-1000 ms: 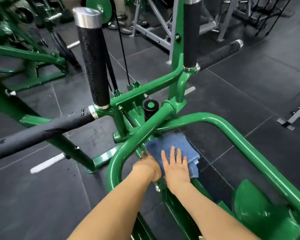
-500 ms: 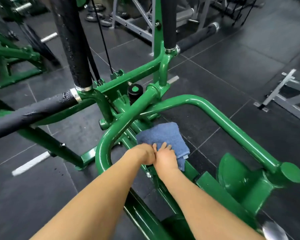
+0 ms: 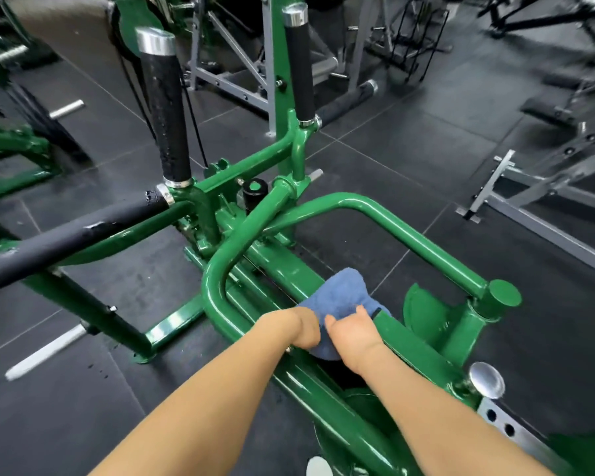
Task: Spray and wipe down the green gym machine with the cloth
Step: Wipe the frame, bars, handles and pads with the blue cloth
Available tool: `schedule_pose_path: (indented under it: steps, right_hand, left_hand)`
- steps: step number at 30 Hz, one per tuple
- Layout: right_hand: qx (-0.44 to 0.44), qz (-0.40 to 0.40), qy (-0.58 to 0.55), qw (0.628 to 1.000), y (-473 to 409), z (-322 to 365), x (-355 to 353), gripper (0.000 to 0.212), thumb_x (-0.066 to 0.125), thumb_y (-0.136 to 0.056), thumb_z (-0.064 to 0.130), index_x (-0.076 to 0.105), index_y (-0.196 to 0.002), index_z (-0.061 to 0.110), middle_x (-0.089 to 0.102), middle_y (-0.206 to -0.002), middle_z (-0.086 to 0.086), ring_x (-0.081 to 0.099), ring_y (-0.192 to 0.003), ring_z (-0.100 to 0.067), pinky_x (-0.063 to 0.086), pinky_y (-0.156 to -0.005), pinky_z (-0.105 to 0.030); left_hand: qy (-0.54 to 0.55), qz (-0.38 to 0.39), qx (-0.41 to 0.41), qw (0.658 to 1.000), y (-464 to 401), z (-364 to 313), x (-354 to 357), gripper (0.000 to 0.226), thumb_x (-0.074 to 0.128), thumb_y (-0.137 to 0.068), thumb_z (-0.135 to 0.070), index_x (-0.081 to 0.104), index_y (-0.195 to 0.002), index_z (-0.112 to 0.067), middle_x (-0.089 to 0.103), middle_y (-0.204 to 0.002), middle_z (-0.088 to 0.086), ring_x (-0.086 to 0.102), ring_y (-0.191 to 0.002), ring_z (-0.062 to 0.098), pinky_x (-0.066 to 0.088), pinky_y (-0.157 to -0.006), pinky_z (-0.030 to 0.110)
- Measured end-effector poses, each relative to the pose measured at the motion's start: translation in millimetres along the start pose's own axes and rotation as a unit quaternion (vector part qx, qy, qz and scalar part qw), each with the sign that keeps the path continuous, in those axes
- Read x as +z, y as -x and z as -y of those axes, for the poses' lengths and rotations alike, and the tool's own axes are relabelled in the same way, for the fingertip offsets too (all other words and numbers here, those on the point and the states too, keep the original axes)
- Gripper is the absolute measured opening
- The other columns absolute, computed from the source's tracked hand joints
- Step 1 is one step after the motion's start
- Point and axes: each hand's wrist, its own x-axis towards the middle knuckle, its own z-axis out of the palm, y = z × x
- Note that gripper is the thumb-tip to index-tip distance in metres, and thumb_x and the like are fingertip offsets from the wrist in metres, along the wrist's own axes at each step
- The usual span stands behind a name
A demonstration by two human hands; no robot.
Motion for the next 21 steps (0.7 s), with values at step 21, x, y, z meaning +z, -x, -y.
schedule_pose_path:
  steps: [21]
  right_hand:
    - [0.14, -0.091, -0.23, 0.959, 94, -64, -23, 0.062, 0.053, -0.087, 0.009, 0.035, -0.144, 0.024, 0.056, -0.13, -0.004, 0.053, -0.115, -0.03, 0.045, -0.089, -0.036]
  left_hand:
    - [0.066, -0.167, 0.086, 0.98, 21, -59, -30, 0.034, 0.041, -0.091, -0.007, 0.058, -0.12, -0.001, 0.058, -0.129, 0.018, 0.054, -0.117, 0.033, 0.044, -0.095, 0.036]
